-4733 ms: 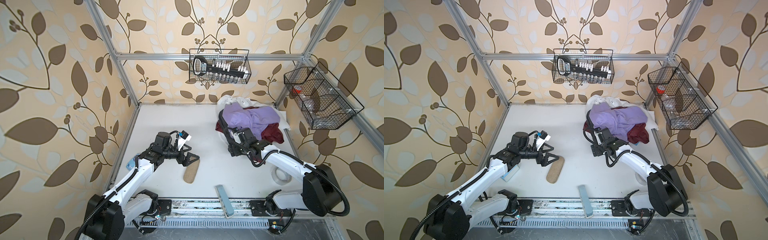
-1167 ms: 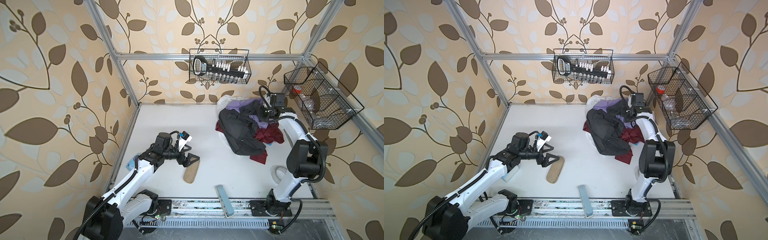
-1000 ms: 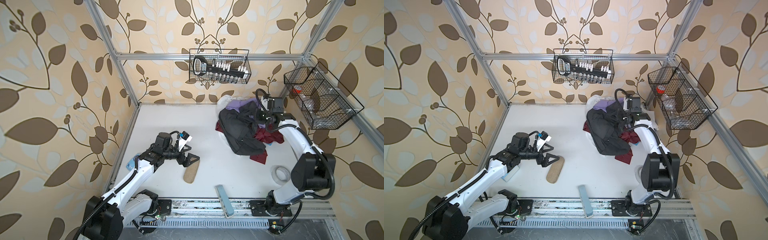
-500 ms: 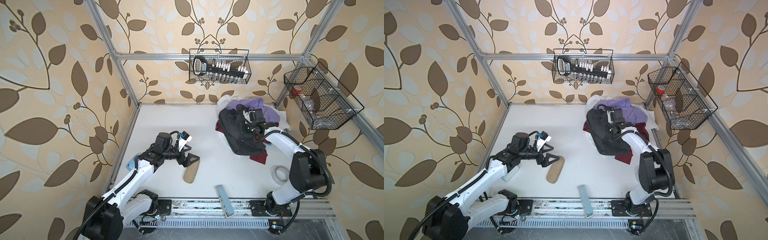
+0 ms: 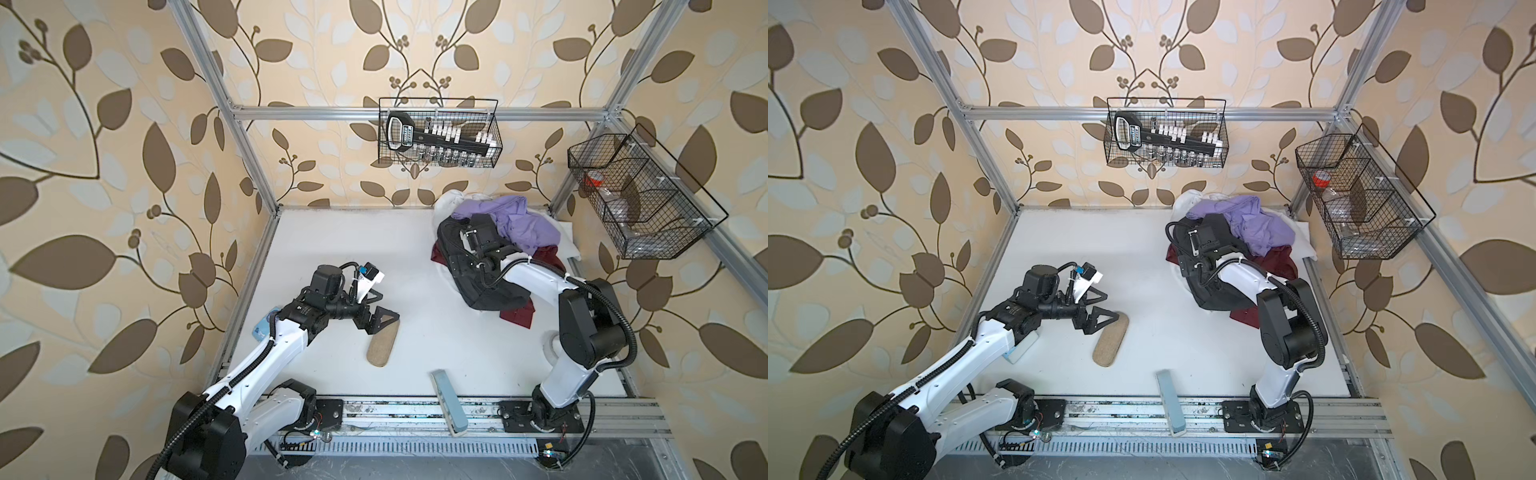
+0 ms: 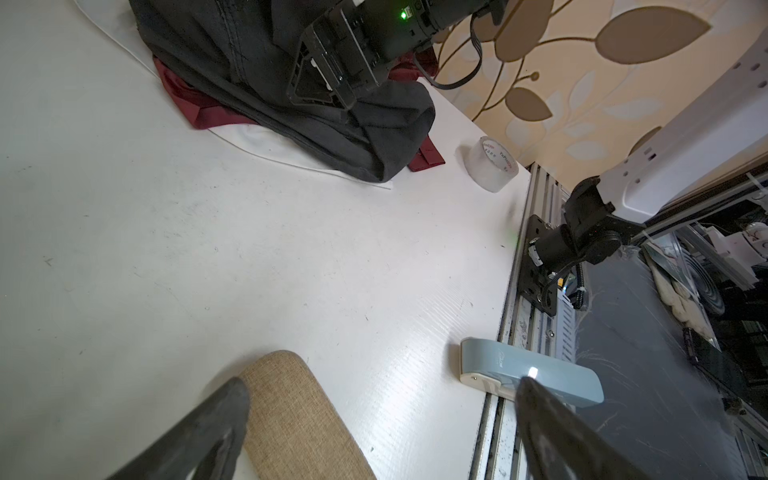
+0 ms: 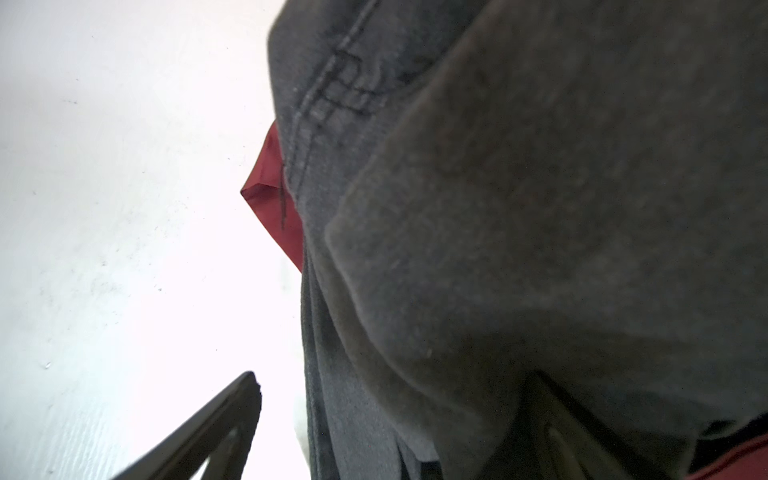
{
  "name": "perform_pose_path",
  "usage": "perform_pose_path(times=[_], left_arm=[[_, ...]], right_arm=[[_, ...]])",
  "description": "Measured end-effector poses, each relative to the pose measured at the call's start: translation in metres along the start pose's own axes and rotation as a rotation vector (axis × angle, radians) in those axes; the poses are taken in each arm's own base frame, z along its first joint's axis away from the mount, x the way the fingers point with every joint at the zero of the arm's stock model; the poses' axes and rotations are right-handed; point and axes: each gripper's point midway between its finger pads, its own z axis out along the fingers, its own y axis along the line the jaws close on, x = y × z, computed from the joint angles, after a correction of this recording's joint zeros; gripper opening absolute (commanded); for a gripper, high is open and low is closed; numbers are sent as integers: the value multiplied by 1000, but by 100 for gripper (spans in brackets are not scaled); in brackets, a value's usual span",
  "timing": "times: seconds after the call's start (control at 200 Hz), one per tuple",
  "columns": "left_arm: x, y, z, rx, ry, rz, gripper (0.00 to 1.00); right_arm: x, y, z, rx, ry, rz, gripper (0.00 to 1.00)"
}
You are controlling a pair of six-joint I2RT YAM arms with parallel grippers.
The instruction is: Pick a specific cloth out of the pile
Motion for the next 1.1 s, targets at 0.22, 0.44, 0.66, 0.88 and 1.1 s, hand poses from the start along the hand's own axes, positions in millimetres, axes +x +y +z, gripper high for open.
perform_pose_path(times=[0.22, 0.44, 0.66, 0.88, 1.1], left_arm=[[0, 0, 0, 0, 0, 4, 99], [0, 0, 0, 0, 0, 5, 99], [0, 0, 0, -2, 0, 8, 99], [0, 3, 0, -16, 1, 12, 99], [0, 3, 0, -19, 1, 14, 99]], right_arm=[[-6, -2, 13, 77, 10, -35, 100], [5, -5, 42, 139, 64, -73, 99], [6, -8, 51, 153, 68, -67, 67], [2, -16, 55, 124, 54, -6, 24], [1, -18, 51, 60, 43, 32, 15]])
